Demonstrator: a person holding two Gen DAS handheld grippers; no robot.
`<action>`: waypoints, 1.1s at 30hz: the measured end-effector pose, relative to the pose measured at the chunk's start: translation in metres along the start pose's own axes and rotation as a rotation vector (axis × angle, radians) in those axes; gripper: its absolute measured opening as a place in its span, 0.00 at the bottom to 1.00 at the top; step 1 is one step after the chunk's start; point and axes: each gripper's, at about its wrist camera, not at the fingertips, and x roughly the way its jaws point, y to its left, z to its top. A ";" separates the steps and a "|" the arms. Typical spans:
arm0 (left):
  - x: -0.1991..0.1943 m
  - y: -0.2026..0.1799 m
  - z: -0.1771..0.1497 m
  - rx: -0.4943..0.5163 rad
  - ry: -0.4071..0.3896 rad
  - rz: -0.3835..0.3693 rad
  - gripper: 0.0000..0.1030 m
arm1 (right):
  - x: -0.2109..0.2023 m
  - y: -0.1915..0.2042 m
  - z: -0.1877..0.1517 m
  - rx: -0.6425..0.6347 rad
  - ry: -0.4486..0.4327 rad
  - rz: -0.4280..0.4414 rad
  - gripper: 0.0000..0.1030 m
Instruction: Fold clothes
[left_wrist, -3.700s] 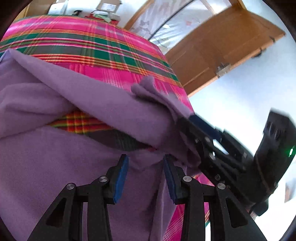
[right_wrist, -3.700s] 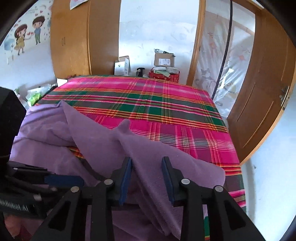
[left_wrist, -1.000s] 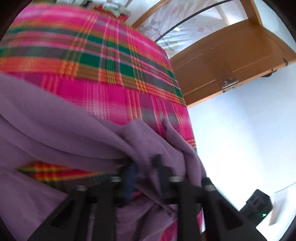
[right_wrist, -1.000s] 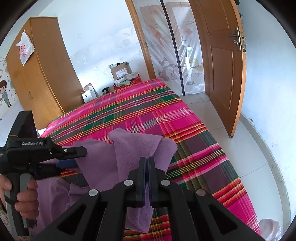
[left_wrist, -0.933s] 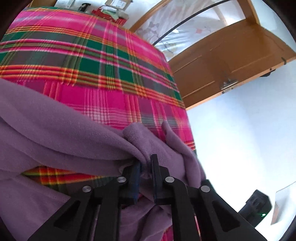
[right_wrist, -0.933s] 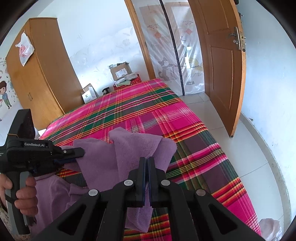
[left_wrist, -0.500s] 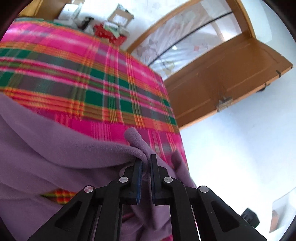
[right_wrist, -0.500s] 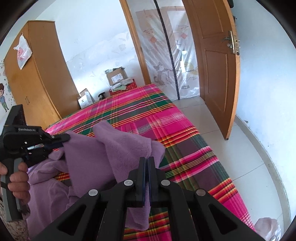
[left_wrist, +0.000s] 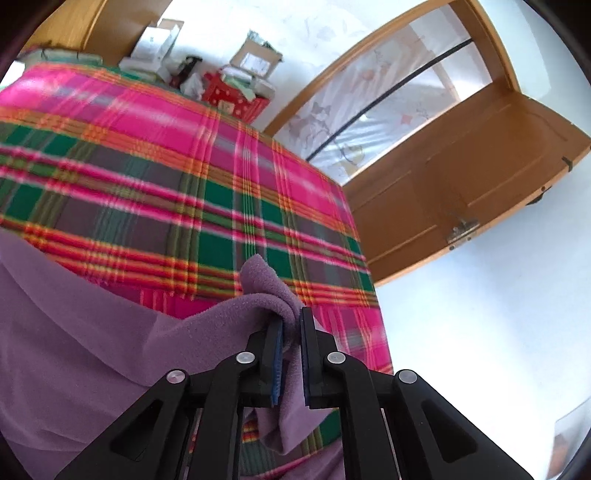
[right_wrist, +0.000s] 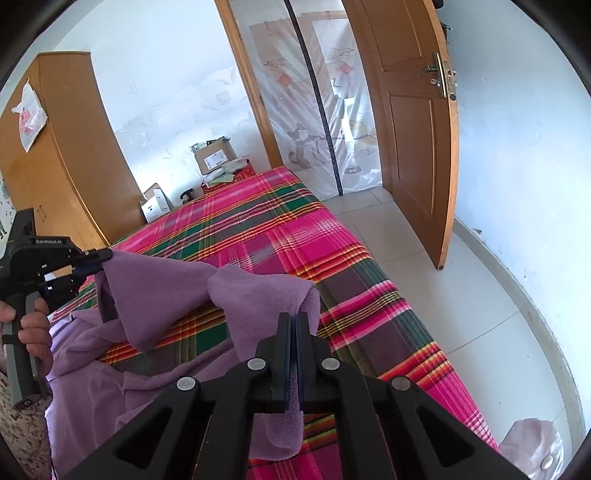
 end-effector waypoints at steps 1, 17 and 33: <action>0.001 0.002 0.000 -0.006 0.006 0.002 0.16 | 0.001 -0.001 -0.001 0.001 0.004 0.000 0.02; -0.024 -0.017 -0.067 0.347 0.076 0.065 0.58 | -0.010 -0.013 -0.012 0.046 0.003 -0.016 0.02; -0.028 -0.025 -0.152 0.541 0.277 0.058 0.61 | -0.029 -0.035 -0.027 0.070 0.022 0.005 0.20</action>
